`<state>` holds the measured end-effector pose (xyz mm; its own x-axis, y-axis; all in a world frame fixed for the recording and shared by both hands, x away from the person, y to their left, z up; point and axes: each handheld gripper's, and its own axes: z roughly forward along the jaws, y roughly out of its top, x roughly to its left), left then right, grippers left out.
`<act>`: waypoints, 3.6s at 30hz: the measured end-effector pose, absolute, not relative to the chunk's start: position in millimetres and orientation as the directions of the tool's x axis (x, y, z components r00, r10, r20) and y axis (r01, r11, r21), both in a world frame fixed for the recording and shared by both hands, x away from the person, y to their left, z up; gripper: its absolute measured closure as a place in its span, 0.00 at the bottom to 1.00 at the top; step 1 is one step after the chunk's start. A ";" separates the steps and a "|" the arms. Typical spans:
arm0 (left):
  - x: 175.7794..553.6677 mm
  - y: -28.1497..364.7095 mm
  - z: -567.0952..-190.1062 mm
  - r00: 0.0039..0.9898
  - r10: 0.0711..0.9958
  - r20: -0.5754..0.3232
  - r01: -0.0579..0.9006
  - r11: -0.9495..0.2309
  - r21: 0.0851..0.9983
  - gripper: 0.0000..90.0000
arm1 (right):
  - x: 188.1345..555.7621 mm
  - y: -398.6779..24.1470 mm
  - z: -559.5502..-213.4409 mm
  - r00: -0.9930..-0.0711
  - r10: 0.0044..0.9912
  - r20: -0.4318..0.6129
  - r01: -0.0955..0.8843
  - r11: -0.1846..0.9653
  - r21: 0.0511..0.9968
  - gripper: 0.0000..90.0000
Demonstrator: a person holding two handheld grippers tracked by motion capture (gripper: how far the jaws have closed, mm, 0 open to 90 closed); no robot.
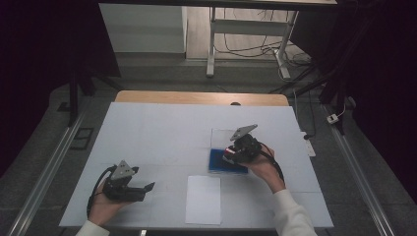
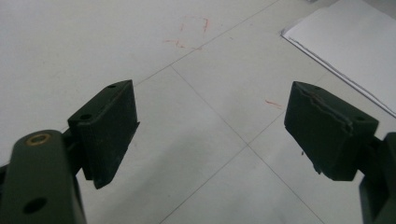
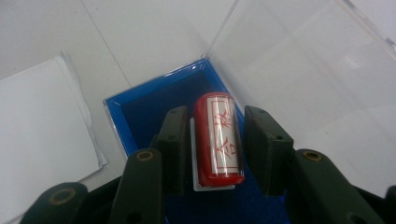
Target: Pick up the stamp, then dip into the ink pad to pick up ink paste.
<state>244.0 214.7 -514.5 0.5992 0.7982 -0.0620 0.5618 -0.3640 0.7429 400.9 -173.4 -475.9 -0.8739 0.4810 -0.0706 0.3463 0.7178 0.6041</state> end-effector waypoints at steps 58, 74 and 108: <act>243.3 215.4 -514.4 0.598 0.799 -0.060 0.562 -0.365 0.742 0.20 | 381.9 -179.8 -432.9 -0.877 0.475 -0.073 0.281 0.629 0.725 0.77; 243.6 215.8 -514.3 0.598 0.799 -0.061 0.562 -0.364 0.743 0.20 | 380.7 -173.7 -436.0 -0.882 0.459 -0.111 0.270 0.683 0.679 0.77; 243.9 214.9 -515.6 0.603 0.796 -0.055 0.562 -0.376 0.736 0.20 | 393.8 -161.5 -469.8 -0.866 0.488 -0.109 0.345 0.741 0.575 0.77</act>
